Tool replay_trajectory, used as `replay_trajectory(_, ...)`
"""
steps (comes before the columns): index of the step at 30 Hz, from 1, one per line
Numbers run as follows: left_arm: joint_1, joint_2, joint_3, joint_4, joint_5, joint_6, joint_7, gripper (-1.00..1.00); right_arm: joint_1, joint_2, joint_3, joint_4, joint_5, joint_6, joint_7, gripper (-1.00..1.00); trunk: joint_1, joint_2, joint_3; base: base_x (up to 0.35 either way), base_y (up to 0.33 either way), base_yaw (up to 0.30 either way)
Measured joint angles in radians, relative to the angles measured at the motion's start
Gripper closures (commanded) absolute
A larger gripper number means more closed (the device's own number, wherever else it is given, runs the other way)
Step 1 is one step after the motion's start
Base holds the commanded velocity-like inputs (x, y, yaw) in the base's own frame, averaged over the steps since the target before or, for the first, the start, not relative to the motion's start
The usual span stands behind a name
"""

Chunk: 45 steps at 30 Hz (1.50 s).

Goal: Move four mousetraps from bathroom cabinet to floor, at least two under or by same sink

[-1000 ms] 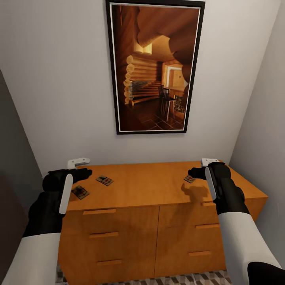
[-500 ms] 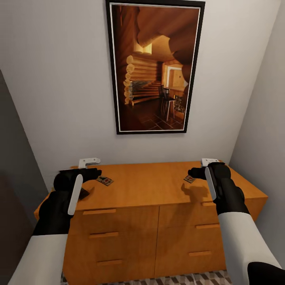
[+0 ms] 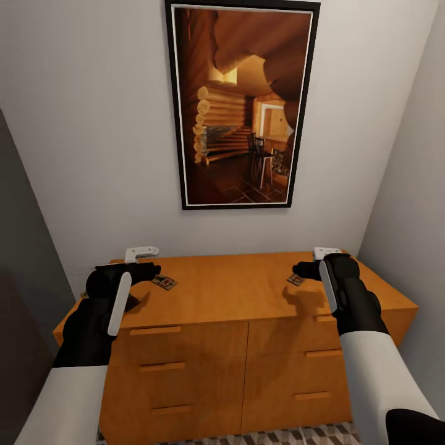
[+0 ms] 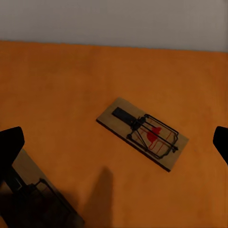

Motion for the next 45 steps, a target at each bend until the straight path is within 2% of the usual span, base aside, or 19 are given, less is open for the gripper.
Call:
replay_trajectory(8, 0.0, -0.001, 0.001, 0.001, 0.001, 0.0, 0.0, -1.0, -0.011, 0.048, 0.001, 0.001, 0.001, 0.0, -0.006, -1.0, 0.0, 0.0, 0.0, 0.0, 0.0, 0.0)
replay_trajectory(11, 0.0, -0.002, 0.001, 0.001, 0.001, 0.0, 0.0, -1.0, -0.035, 0.074, 0.0, 0.012, 0.004, 0.0, -0.009, -1.0, 0.0, 0.0, 0.0, 0.0, 0.0, 0.0)
replay_trajectory(15, 0.0, -0.002, 0.002, 0.001, 0.001, 0.0, 0.0, -1.0, -0.078, 0.093, -0.005, 0.066, 0.006, 0.0, -0.013, -1.0, 0.0, 0.0, 0.0, 0.0, 0.0, 0.0)
replay_trajectory(23, 0.0, -0.001, 0.003, 0.001, 0.001, 0.0, 0.0, -1.0, -0.155, 0.101, -0.024, 0.201, 0.008, 0.0, -0.02, -1.0, 0.0, 0.0, 0.0, 0.0, 0.0, 0.0)
replay_trajectory(30, 0.0, -0.001, 0.003, 0.005, 0.002, 0.0, 0.0, -1.0, -0.189, 0.1, -0.038, 0.282, 0.008, 0.001, -0.037, -1.0, 0.0, 0.0, 0.0, 0.0, 0.0, 0.0)
replay_trajectory(45, 0.0, -0.003, 0.003, 0.025, 0.002, 0.0, 0.0, -1.0, -0.204, 0.103, -0.057, 0.323, 0.003, 0.001, -0.047, -1.0, 0.0, 0.0, 0.0, 0.0, 0.0, 0.0)
